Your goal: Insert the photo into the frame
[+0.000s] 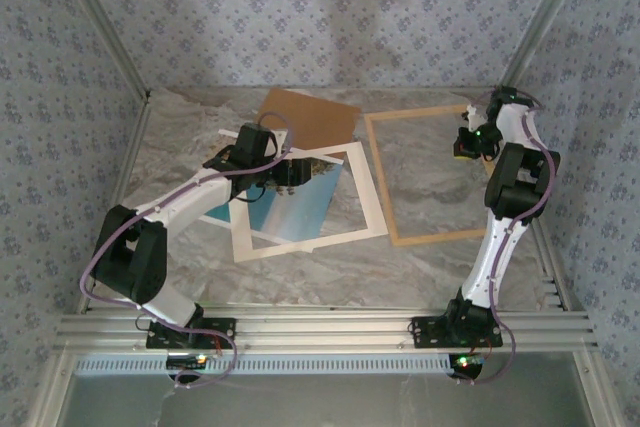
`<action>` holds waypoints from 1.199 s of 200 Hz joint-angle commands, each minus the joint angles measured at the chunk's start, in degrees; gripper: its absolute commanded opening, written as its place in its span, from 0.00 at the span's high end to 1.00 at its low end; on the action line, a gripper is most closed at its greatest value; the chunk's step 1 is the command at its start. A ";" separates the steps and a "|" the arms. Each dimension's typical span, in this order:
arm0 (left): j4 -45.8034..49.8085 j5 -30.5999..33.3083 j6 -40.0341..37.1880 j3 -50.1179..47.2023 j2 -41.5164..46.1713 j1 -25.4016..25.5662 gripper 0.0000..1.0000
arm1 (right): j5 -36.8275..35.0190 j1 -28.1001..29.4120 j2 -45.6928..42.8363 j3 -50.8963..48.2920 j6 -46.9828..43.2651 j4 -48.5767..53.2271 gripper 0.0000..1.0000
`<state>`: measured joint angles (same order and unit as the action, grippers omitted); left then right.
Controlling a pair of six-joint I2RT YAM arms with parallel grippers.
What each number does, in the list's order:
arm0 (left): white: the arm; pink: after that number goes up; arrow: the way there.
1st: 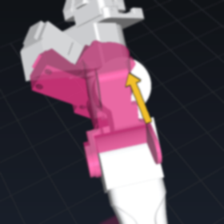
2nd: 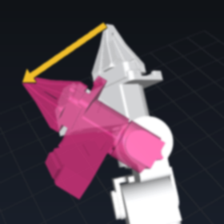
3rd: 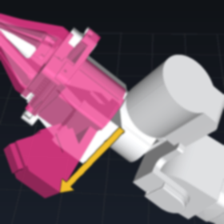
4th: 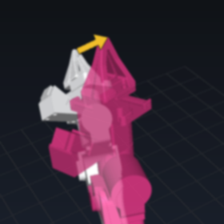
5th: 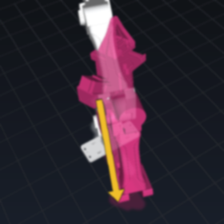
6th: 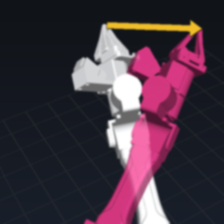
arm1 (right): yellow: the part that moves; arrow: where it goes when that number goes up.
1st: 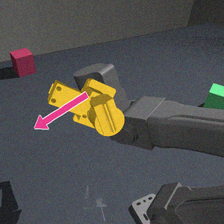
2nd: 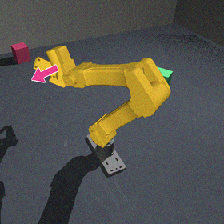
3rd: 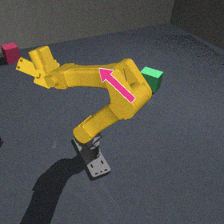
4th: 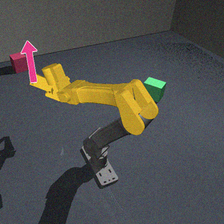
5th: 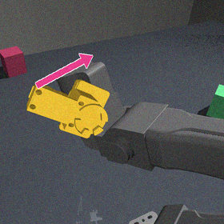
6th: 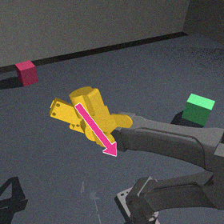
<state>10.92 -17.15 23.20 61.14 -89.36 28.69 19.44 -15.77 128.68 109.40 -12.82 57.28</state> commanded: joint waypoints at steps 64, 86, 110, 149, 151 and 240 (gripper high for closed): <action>0.33 -0.56 -0.06 -0.53 1.29 0.42 0.24 | -2.16 0.26 0.48 3.25 -4.52 5.38 1.00; 0.31 -0.52 0.00 -0.77 1.65 0.54 0.24 | -2.38 0.30 0.69 3.89 -5.87 6.78 1.00; 0.24 -0.34 0.09 -1.12 2.06 0.52 0.24 | -2.42 0.13 0.69 4.05 -6.23 7.23 1.00; 0.20 -0.31 0.06 -1.46 2.43 0.57 0.24 | -2.53 0.04 0.78 4.06 -7.07 8.24 1.00; 0.17 -0.34 0.02 -1.47 2.44 0.53 0.24 | -2.62 0.04 0.82 4.04 -7.12 8.32 1.00; 0.24 -0.53 -0.35 -0.80 1.51 0.88 0.24 | 1.05 0.20 0.76 4.31 -8.04 7.41 1.00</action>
<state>10.90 -17.12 23.20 60.38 -88.71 29.02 17.63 -15.62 128.68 112.20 -19.57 63.00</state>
